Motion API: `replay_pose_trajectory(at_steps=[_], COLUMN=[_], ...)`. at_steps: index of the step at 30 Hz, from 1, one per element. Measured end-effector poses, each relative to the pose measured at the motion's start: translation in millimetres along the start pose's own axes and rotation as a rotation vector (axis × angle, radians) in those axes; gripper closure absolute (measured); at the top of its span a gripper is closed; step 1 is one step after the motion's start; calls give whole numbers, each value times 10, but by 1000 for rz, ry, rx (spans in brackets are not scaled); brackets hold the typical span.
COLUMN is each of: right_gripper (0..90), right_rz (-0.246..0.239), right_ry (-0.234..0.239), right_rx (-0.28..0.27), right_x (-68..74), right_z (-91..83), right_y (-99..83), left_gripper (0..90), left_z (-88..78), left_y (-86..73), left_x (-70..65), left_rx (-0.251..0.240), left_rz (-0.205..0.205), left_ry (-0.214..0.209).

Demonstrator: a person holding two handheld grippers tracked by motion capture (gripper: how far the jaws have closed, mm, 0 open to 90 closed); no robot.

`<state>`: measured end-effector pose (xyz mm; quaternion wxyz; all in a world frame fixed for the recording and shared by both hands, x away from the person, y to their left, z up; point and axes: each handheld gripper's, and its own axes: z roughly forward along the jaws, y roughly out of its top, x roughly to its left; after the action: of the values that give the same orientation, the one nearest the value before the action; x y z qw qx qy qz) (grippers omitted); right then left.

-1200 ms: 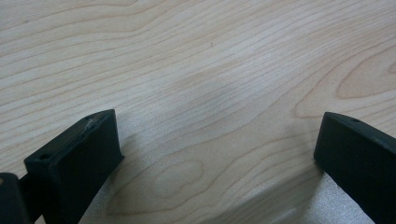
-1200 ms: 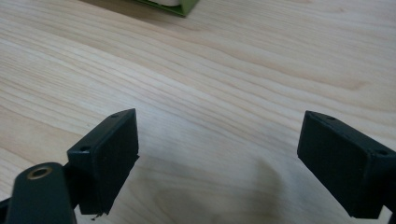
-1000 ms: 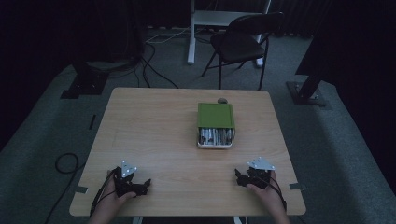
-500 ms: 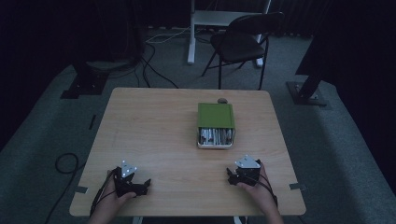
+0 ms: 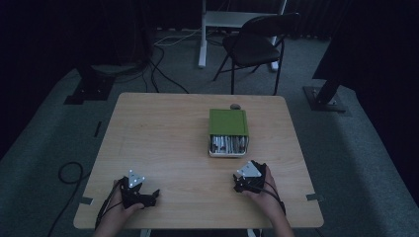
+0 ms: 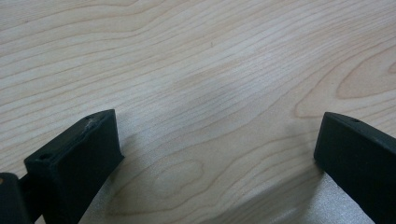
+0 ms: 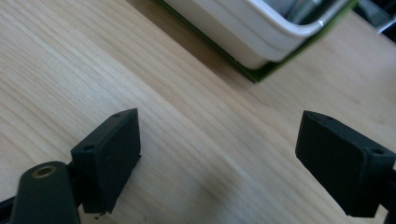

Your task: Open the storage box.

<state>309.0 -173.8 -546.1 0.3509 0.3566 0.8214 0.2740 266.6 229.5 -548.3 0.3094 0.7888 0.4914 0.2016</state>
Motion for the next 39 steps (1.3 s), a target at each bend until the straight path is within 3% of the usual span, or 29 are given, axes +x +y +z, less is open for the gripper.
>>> replay_pose_trajectory(at_steps=[3, 6, 7, 8, 11, 12, 13, 19, 23, 27, 30, 32, 37, 39], right_gripper=[145, 161, 161, 161, 213, 213, 252, 339, 461, 503, 520, 527, 552, 563], right_rz=[-41, -135, -135, -193, -277, -277, -337, -434, -572, -733, -798, -812, -853, -899], right_ry=[-21, -78, -78, -101, -156, -156, -200, -288, -373, -429, -447, -446, -451, -468], right_rx=[-9, -17, -17, -28, -42, -42, -58, -83, -84, -97, -96, -76, -84, -69], right_x=[48, 110, 110, 155, 220, 220, 261, 358, 420, 470, 502, 526, 564, 571], right_z=[10, 14, 14, 12, -4, -4, -18, -38, -15, 18, 41, 67, 109, 143], right_y=[28, 62, 62, 87, 117, 117, 140, 220, 247, 270, 279, 282, 300, 304], left_gripper=[10, 10, 10, 10, 10, 10, 10, 10, 10, 10, 10, 10, 10, 10], left_z=[0, 0, 0, 0, 0, 0, 0, 0, 0, 0, 0, 0, 0, 0], left_y=[0, 0, 0, 0, 0, 0, 0, 0, 0, 0, 0, 0, -1, -1], left_x=[0, 0, 0, 0, 0, 0, 0, 0, 0, 0, 0, 0, 0, 0], left_rx=[0, 0, 0, 0, 0, 0, 0, 0, 0, 0, 0, 0, 0, 0], left_rz=[0, 0, 0, 0, 0, 0, 0, 0, 0, 0, 0, 0, 0, 0], left_ry=[0, 0, 0, 0, 0, 0, 0, 0, 0, 0, 0, 0, 0, 0])
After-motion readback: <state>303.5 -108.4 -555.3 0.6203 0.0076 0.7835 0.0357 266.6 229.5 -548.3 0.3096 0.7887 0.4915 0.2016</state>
